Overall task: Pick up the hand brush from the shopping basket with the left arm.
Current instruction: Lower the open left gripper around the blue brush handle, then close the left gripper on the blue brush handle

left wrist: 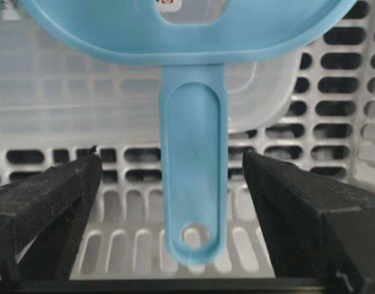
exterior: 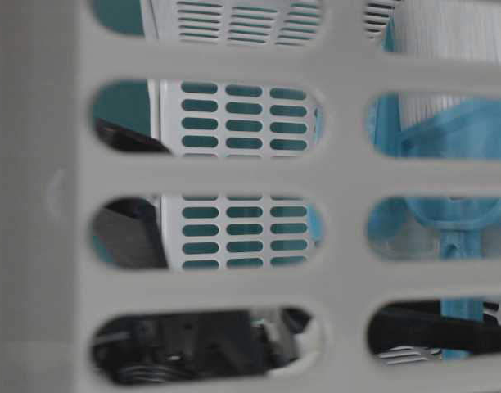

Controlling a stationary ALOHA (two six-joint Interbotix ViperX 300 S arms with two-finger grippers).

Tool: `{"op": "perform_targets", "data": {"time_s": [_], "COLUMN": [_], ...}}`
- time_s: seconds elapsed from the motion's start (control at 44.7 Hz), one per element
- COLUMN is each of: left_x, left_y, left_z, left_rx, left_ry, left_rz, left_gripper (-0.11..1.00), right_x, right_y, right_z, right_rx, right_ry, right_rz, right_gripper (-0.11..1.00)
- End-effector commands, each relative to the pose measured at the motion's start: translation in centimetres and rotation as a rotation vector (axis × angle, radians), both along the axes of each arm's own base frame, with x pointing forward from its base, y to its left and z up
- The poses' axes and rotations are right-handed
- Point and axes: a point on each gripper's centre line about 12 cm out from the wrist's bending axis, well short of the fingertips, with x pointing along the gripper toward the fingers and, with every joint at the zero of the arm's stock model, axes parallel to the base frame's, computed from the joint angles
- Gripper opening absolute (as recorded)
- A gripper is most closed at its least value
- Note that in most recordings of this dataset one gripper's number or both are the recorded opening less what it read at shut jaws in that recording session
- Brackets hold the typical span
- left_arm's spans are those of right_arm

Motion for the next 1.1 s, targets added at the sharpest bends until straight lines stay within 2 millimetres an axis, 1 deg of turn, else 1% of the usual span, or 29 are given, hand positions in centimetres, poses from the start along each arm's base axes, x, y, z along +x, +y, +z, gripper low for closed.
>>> {"op": "perform_targets", "data": {"time_s": [0.0, 0.09, 0.224, 0.56, 0.605, 0.649, 0.694, 0.806, 0.851, 0.873, 1.075], "left_x": [0.1, -0.1, 0.3, 0.3, 0.3, 0.4, 0.4, 0.5, 0.5, 0.5, 0.4], "left_y": [-0.1, 0.0, -0.1, -0.1, -0.2, -0.2, -0.3, -0.5, -0.5, -0.6, -0.9], "left_z": [-0.8, -2.1, -1.9, -1.9, -1.9, -1.9, -1.8, -1.7, -1.7, -1.7, -1.7], "left_rx": [-0.001, 0.001, -0.001, -0.003, -0.004, -0.006, -0.007, -0.009, -0.008, -0.008, -0.008], "left_ry": [-0.014, 0.001, -0.014, -0.012, -0.015, -0.020, -0.027, -0.038, -0.038, -0.039, -0.039], "left_rz": [-0.003, -0.004, -0.007, 0.000, 0.002, 0.004, 0.003, -0.005, -0.011, -0.013, -0.020], "left_gripper": [0.90, 0.90, 0.90, 0.88, 0.84, 0.77, 0.67, 0.35, 0.25, 0.23, 0.24], "right_x": [0.1, 0.1, 0.1, 0.0, 0.0, 0.0, 0.0, 0.0, 0.0, 0.0, 0.0], "right_y": [0.0, 0.0, 0.0, 0.0, 0.0, 0.0, 0.0, 0.0, 0.0, 0.0, 0.0], "right_z": [0.2, 0.0, 0.0, -0.2, -0.2, -0.2, -0.2, -0.3, -0.3, -0.3, -0.5], "right_rx": [0.005, 0.008, 0.008, 0.008, 0.008, 0.009, 0.008, 0.012, 0.011, 0.012, 0.012], "right_ry": [-0.006, -0.002, -0.003, 0.003, 0.003, 0.003, 0.003, 0.005, 0.006, 0.006, 0.011], "right_rz": [0.001, 0.001, 0.001, 0.000, 0.000, 0.000, 0.000, 0.000, 0.000, 0.000, 0.000], "right_gripper": [0.71, 0.71, 0.71, 0.71, 0.71, 0.71, 0.71, 0.71, 0.71, 0.71, 0.71]}}
